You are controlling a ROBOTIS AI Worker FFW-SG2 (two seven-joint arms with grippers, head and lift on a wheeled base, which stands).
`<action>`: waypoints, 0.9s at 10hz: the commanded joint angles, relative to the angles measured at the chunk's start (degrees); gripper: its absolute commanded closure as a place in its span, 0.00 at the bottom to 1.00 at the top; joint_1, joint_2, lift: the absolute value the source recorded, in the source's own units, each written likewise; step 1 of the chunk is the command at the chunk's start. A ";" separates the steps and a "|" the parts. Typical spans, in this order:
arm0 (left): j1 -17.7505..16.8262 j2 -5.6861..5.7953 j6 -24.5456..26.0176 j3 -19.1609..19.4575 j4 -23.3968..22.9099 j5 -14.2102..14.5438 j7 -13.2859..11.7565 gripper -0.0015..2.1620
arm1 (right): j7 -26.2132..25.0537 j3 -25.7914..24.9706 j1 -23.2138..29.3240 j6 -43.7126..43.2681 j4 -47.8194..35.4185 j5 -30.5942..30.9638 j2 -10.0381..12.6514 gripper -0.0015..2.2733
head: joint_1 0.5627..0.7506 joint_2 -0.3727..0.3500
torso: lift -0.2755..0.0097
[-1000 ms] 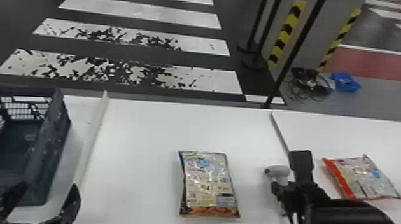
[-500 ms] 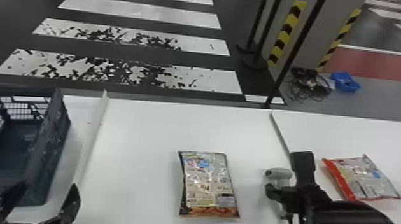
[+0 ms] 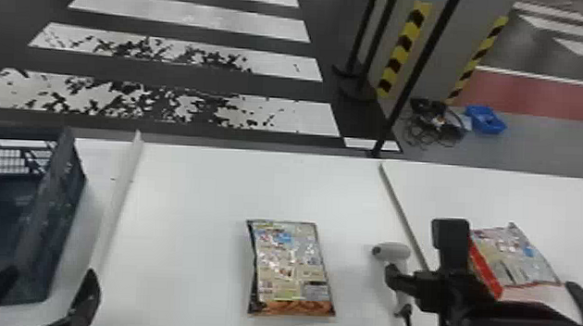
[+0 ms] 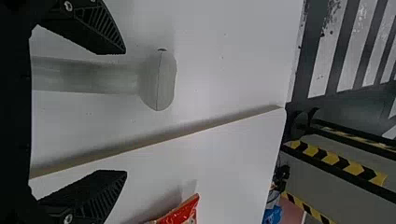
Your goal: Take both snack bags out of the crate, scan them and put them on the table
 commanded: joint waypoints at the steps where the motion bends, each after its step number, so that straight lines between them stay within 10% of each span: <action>1: 0.00 0.07 0.00 -0.02 -0.04 0.00 0.00 0.04 | 0.91 -0.64 2.09 3.66 -4.92 -4.69 0.20 0.04 | 0.70 0.21 | 0.64; 9: 0.09 0.07 0.00 -0.02 -0.12 0.00 0.09 0.04 | 9.18 -1.61 1.39 12.28 -7.29 -22.62 2.57 0.04 | 0.70 0.47 | 0.64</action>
